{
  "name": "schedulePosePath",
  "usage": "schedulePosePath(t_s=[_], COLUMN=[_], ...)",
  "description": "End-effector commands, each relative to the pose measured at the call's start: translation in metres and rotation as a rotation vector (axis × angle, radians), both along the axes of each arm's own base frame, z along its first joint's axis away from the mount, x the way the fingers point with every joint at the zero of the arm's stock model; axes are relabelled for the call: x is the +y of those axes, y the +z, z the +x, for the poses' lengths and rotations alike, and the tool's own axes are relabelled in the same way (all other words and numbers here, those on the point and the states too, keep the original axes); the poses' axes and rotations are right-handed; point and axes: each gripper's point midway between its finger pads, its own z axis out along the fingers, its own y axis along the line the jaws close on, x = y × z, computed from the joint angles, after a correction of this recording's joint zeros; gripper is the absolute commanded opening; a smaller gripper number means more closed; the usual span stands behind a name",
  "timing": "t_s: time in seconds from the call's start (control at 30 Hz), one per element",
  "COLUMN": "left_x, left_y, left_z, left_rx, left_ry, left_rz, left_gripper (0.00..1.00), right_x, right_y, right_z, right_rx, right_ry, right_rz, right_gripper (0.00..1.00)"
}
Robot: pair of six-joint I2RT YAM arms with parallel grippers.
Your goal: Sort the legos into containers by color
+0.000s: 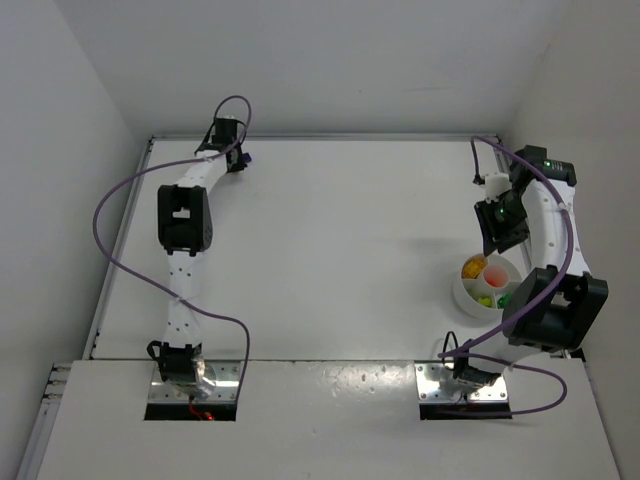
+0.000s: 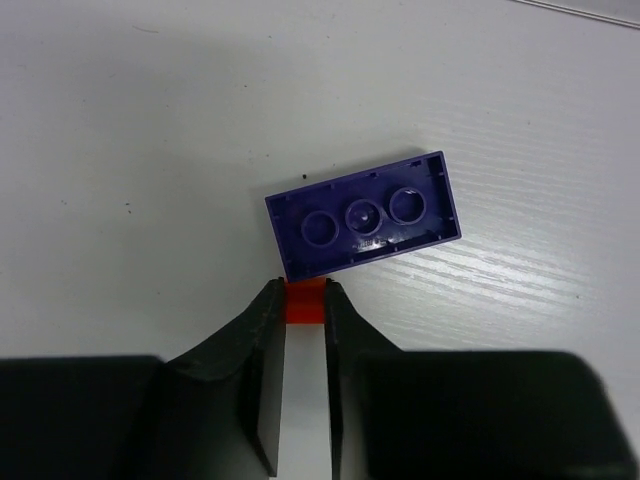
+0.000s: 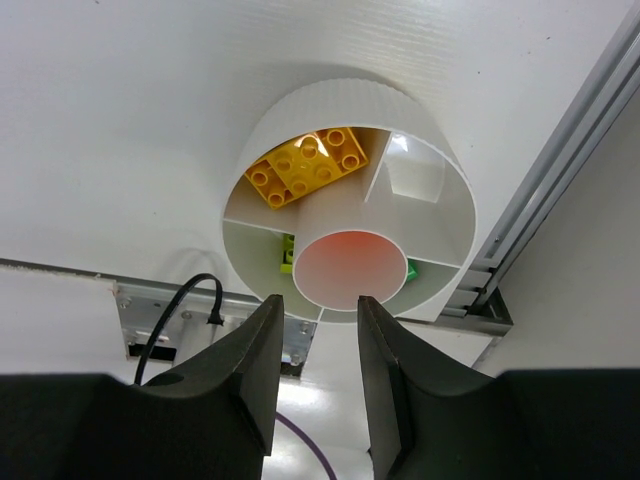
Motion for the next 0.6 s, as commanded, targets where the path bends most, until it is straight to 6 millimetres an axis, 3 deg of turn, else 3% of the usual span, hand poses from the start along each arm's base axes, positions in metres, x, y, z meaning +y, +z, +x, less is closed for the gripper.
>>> schedulePosePath(t_s=[0.0,0.1,0.17,0.2,0.33,0.47,0.5,0.57], left_x=[0.002,-0.001,0.005,-0.014,-0.048,-0.085,-0.106,-0.124], left_y=[-0.082,-0.082,-0.073,-0.069,-0.045,0.012,0.031,0.062], left_z=[-0.048,-0.063,-0.07,-0.073,-0.096,-0.123,-0.128,-0.147], left_rx=[0.252,0.282,0.284,0.287,0.279,0.177,0.14,0.104], left_ry=[-0.017,-0.038,-0.03,-0.096,-0.227,-0.385,-0.476,-0.542], left_rz=[-0.031,-0.043,-0.083,-0.169,-0.322,-0.494,-0.564,-0.645], left_gripper=[0.19,0.12,0.02,0.0,0.0,0.0,0.0,0.0], right_x=[0.0,0.003,0.008,0.017,0.034,0.065,0.074,0.093], right_y=[0.007,0.007,0.009,0.012,0.02,0.036,0.041,0.056], right_z=[0.005,0.005,0.004,0.002,-0.001,-0.005,-0.002,0.005], right_rx=[-0.027,-0.032,-0.041,-0.045,-0.076,-0.109,-0.132,-0.199], right_ry=[-0.011,-0.008,0.006,0.021,0.066,0.147,0.164,0.256], right_rz=[0.008,0.025,0.048,0.077,0.162,0.3,0.341,0.407], right_gripper=[0.36,0.36,0.36,0.36,0.36,0.36,0.36,0.36])
